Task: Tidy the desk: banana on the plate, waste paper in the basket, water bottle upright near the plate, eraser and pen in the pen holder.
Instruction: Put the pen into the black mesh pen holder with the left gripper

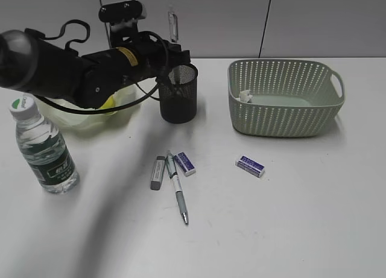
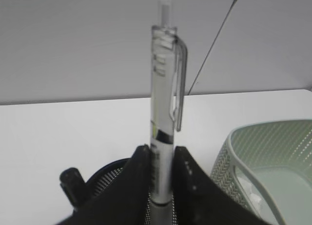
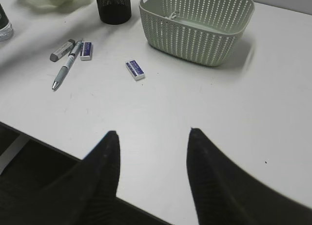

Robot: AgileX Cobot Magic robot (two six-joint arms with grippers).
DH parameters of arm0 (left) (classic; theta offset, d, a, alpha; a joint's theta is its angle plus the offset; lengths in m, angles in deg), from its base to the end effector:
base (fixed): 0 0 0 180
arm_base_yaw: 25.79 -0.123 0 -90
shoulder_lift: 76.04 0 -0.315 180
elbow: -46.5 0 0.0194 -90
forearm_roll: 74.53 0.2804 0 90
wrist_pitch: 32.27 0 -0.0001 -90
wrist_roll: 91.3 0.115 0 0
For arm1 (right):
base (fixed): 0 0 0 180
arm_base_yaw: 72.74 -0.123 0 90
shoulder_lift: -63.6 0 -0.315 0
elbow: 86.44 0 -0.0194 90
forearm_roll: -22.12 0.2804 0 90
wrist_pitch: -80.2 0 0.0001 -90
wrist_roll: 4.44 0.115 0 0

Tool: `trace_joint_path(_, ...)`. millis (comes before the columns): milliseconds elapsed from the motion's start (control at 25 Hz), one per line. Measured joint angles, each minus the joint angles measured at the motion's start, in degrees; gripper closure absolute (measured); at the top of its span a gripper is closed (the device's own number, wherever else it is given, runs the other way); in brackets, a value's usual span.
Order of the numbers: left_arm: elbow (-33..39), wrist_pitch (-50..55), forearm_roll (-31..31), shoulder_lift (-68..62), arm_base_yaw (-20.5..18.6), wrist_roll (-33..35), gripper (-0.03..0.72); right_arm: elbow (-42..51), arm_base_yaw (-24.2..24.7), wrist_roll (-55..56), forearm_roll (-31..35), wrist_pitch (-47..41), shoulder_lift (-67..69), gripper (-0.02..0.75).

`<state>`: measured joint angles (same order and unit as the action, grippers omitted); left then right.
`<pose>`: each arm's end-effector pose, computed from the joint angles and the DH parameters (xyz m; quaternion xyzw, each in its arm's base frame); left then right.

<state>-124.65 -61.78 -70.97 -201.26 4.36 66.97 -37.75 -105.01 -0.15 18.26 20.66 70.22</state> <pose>0.4374 -0.2581 0.1702 0.0887 0.7862 -0.2635 0.5518 0.0127 0.0001 0.2866 -0.2024 0.8175 0.1368 0.5215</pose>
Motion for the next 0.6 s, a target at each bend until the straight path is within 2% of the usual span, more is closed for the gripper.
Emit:
trace_joint_path(80, 0.0, 0.0, 0.1, -0.1, -0.1, 0.0, 0.543, 0.0, 0.0, 0.0, 0.0, 0.0, 0.0, 0.375)
trace_joint_path(200, 0.0, -0.5, 0.5, -0.1, -0.1, 0.0, 0.384, 0.0, 0.0, 0.0, 0.0, 0.0, 0.0, 0.375)
trace_joint_path(280, 0.0, -0.5, 0.5, -0.1, -0.1, 0.0, 0.305, 0.0, 0.0, 0.0, 0.0, 0.0, 0.0, 0.375)
trace_joint_path(480, 0.0, 0.6, 0.5, 2.9, -0.1, 0.0, 0.264, 0.0, 0.0, 0.0, 0.0, 0.0, 0.0, 0.376)
trace_joint_path(600, 0.0, 5.5, 1.1, 9.4, -0.1, 0.0, 0.262, 0.0, 0.0, 0.0, 0.0, 0.0, 0.0, 0.375)
